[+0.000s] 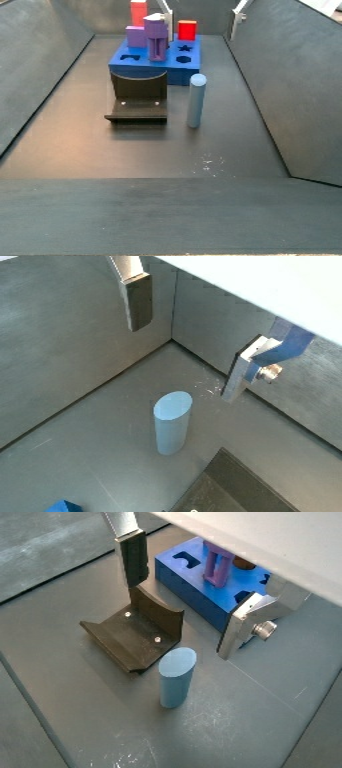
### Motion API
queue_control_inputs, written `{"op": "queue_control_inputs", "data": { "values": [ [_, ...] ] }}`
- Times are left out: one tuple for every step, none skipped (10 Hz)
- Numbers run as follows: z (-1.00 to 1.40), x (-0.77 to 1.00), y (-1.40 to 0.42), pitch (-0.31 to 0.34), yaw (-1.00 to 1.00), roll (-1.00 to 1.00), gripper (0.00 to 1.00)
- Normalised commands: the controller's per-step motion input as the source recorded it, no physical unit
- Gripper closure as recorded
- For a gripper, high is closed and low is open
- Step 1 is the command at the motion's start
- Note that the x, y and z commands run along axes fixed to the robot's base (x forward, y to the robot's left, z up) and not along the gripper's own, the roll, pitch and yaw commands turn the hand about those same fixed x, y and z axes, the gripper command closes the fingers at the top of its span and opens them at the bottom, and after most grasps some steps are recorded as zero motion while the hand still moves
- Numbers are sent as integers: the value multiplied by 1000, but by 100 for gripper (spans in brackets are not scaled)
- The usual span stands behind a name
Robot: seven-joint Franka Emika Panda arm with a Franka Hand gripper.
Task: Pick up the oval object. Move up. Move to above the board. Insert the oval object.
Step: Pick up the oval object.
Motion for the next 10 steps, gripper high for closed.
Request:
{"op": "queue_control_inputs", "data": {
  "values": [
    [-20, 0, 31, 16, 0, 0, 0],
    [-506, 0, -131, -143, -17, 11, 0],
    [-926, 80, -69, -136, -440, 0, 0],
    [-1000, 0, -86, -76, -520, 0, 0],
    [-1000, 0, -63, -70, -497, 0, 0],
    [-1000, 0, 40, -23, -634, 0, 0],
    [-1000, -134, 260, -10, -591, -7, 0],
    [-1000, -120, 337, -46, -429, -47, 0],
    [-700, 49, 257, -127, -157, -203, 0],
    [-551, 131, 174, -154, -49, -290, 0]
  ]
}}
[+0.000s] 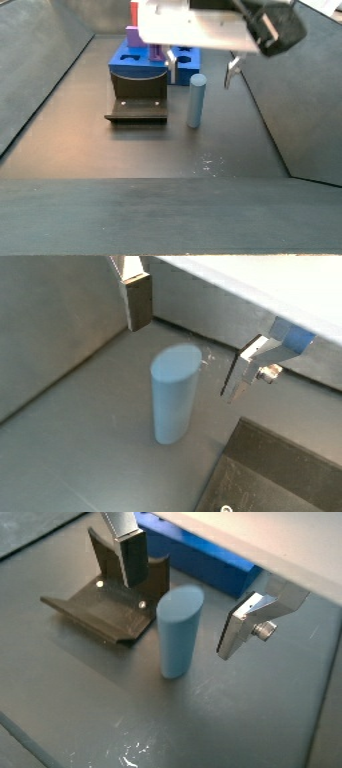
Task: Pick up the oval object. Move up. Move to above the board. Insert the oval object.
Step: Pick up the oval object.
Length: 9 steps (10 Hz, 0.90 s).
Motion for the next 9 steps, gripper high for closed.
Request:
{"op": "queue_control_inputs", "data": {
  "values": [
    [-514, 106, 0, -144, 6, -300, 0],
    [-543, 71, 0, -134, 26, -274, 0],
    [-603, 23, -9, -126, 0, -239, 0],
    [-220, -9, 0, -111, 0, -129, 0],
    [-94, 0, 0, -54, 0, -56, 0],
    [0, 0, 0, 0, 0, 0, 0],
    [0, 0, 0, 0, 0, 0, 100],
    [0, 0, 0, 0, 0, 0, 100],
    [0, 0, 0, 0, 0, 0, 100]
  ]
}}
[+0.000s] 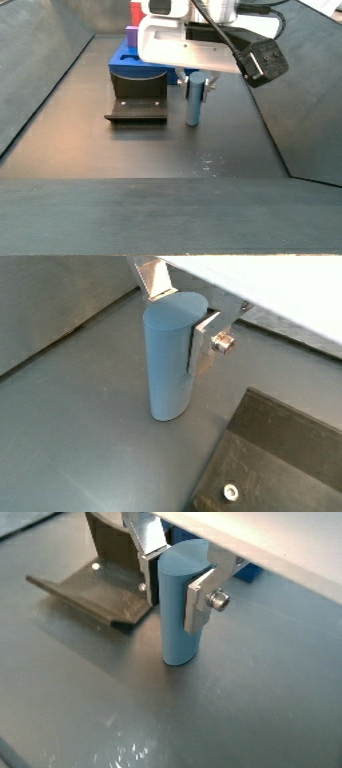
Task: Pick up the oval object. Move up. Move to above the board. Insert the oval object.
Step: Pick up the oval object, then move up.
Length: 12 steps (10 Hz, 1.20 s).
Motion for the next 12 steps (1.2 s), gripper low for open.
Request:
{"op": "queue_control_inputs", "data": {
  "values": [
    [0, 0, 0, 0, 0, 0, 100],
    [0, 0, 0, 0, 0, 0, 100],
    [0, 0, 0, 0, 0, 0, 100],
    [0, 0, 0, 0, 0, 0, 100],
    [0, 0, 0, 0, 0, 0, 100],
    [0, 0, 0, 0, 0, 0, 100],
    [0, 0, 0, 0, 0, 0, 100],
    [0, 0, 0, 0, 0, 0, 100],
    [833, 0, 0, 0, 0, 0, 100],
    [820, -16, 47, 9, 1, 7, 100],
    [757, -39, 48, 30, 0, 11, 100],
    [541, -28, 26, 55, -13, 36, 100]
  ]
}}
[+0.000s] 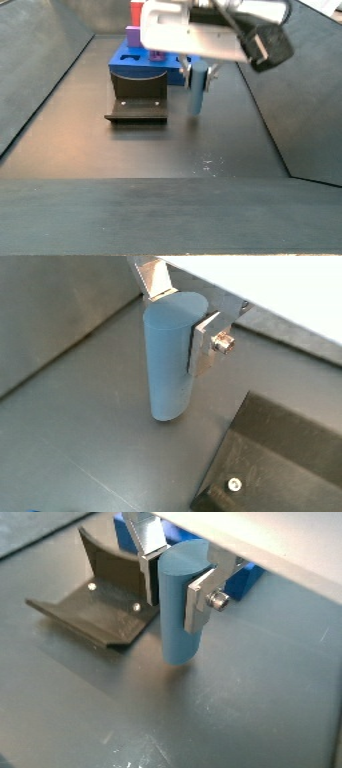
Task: Pick up the oval object. Move up. Move to above the board. Insert the oval object.
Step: Move up, then move to above the board.
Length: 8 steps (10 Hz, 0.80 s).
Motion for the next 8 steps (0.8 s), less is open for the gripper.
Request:
{"op": "queue_control_inputs", "data": {
  "values": [
    [441, -24, 18, 62, -15, 47, 100],
    [236, -22, 10, 64, -12, 70, 100],
    [1000, -271, -78, 252, 111, -59, 100],
    [1000, -273, -82, 230, 110, -38, 100],
    [1000, -257, -72, 188, 96, -11, 100],
    [1000, -223, -61, 121, 67, 46, 100],
    [1000, -205, -56, 98, 52, 81, 100],
    [1000, -184, -48, 72, 40, 109, 100]
  ]
}}
